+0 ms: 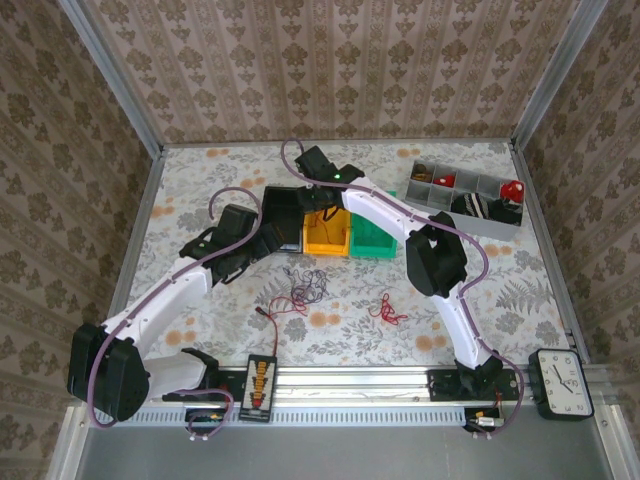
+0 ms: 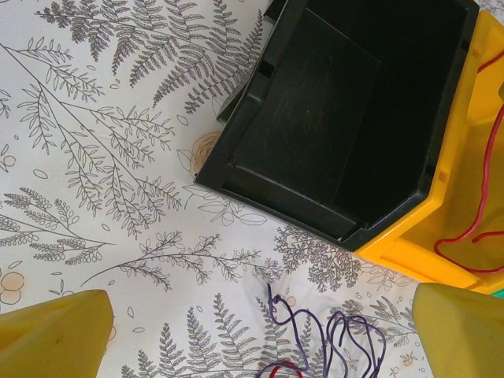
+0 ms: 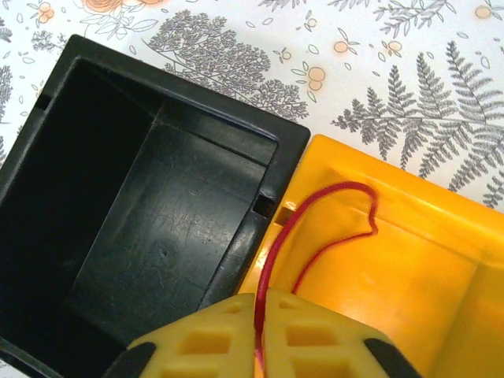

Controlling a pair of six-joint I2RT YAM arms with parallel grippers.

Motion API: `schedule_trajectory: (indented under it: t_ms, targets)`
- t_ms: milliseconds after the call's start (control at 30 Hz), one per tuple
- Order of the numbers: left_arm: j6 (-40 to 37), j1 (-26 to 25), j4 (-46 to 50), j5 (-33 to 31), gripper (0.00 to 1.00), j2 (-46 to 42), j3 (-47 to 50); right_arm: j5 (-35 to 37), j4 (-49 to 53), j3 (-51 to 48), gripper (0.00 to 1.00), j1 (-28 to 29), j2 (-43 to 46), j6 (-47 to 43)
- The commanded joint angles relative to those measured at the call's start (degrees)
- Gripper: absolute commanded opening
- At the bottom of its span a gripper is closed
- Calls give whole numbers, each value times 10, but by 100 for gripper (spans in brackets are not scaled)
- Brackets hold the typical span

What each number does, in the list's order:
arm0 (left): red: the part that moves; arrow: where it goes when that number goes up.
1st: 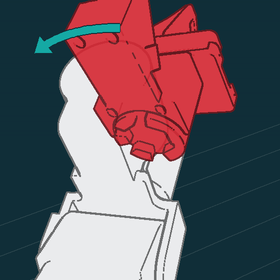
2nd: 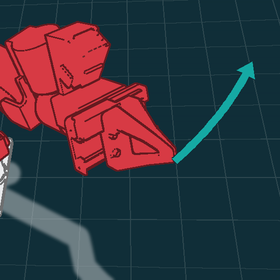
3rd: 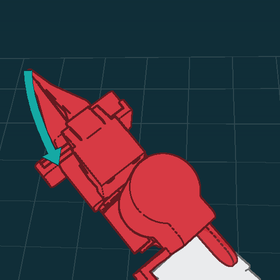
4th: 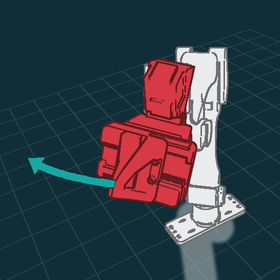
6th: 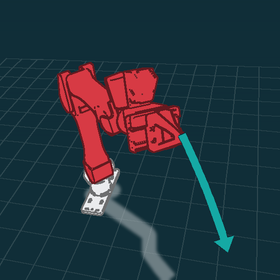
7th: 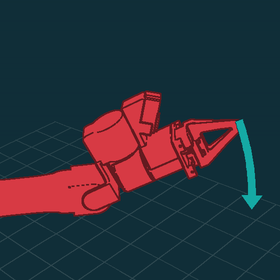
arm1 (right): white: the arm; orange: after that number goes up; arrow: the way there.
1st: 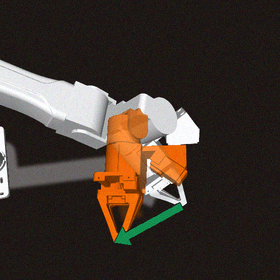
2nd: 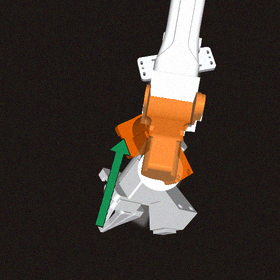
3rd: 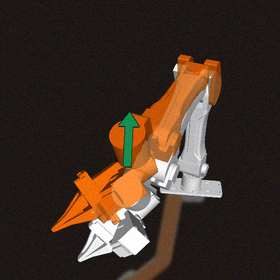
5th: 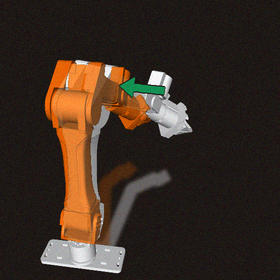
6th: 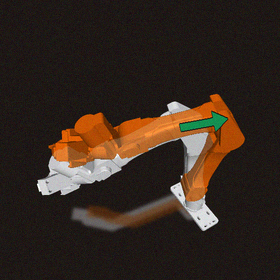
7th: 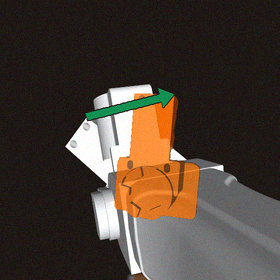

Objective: Untangle the cables

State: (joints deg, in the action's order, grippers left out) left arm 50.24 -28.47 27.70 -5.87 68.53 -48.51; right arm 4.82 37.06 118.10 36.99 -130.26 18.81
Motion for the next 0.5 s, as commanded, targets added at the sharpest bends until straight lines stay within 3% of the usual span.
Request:
schedule_trajectory:
  t_ms: [0,233,467]
  targets:
    - [8,-2,9,-6,98,-2,-10,-1,1,-20,6,-2,12,0]
    - [12,-2,-1,-1,98,3,-4,14,-29,-102,3,-11,48,3]
    - [12,-6,-6,4,98,12,-7,18,-38,-117,3,-17,28,8]
